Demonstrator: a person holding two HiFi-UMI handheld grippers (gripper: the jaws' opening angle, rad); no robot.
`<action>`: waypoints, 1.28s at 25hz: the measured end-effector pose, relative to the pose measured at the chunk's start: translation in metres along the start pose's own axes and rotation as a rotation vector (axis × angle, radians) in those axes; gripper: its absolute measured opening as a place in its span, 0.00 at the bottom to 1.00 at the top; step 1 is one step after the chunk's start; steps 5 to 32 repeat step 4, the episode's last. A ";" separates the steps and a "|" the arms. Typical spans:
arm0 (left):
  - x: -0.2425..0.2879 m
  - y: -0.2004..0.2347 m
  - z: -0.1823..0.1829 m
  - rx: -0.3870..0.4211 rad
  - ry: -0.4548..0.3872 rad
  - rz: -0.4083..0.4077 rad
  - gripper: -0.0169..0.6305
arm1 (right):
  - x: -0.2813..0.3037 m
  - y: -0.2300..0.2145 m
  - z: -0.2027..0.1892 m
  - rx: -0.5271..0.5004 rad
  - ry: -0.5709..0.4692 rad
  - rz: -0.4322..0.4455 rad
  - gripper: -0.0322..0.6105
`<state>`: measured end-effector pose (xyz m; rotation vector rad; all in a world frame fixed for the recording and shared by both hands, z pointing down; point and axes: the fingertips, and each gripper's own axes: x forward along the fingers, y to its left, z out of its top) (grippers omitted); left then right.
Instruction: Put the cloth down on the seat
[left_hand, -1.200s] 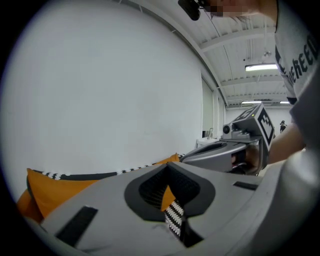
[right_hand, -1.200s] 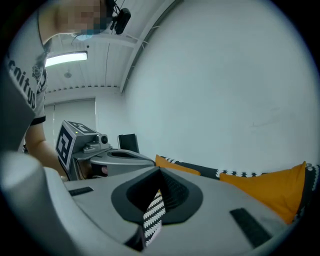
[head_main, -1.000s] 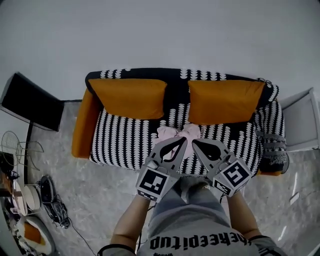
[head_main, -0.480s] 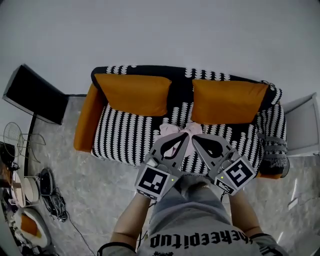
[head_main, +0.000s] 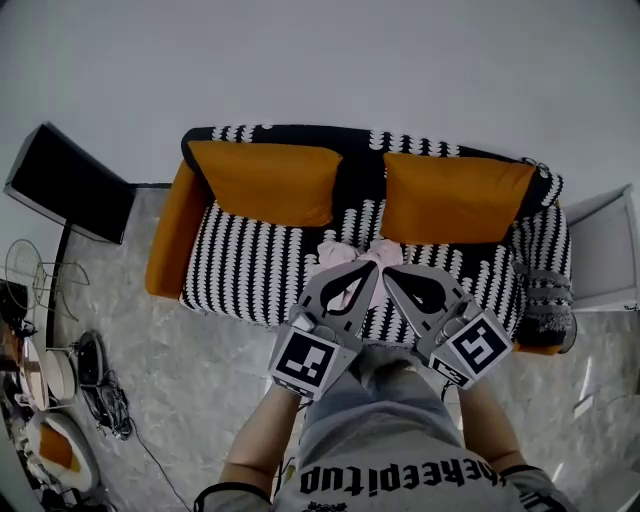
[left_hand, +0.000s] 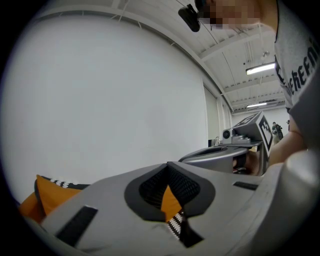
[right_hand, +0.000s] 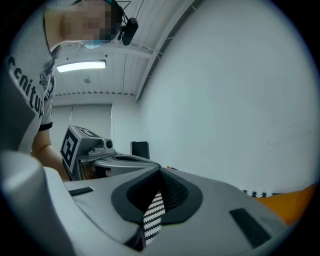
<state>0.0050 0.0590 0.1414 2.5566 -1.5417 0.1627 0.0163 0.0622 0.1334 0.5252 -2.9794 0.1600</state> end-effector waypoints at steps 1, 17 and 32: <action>-0.001 0.000 0.000 0.001 -0.001 0.000 0.06 | 0.000 0.001 0.000 0.000 0.000 -0.001 0.04; -0.004 0.000 0.003 0.002 -0.005 0.002 0.06 | 0.000 0.004 0.002 0.000 -0.003 -0.005 0.04; -0.004 0.000 0.003 0.002 -0.005 0.002 0.06 | 0.000 0.004 0.002 0.000 -0.003 -0.005 0.04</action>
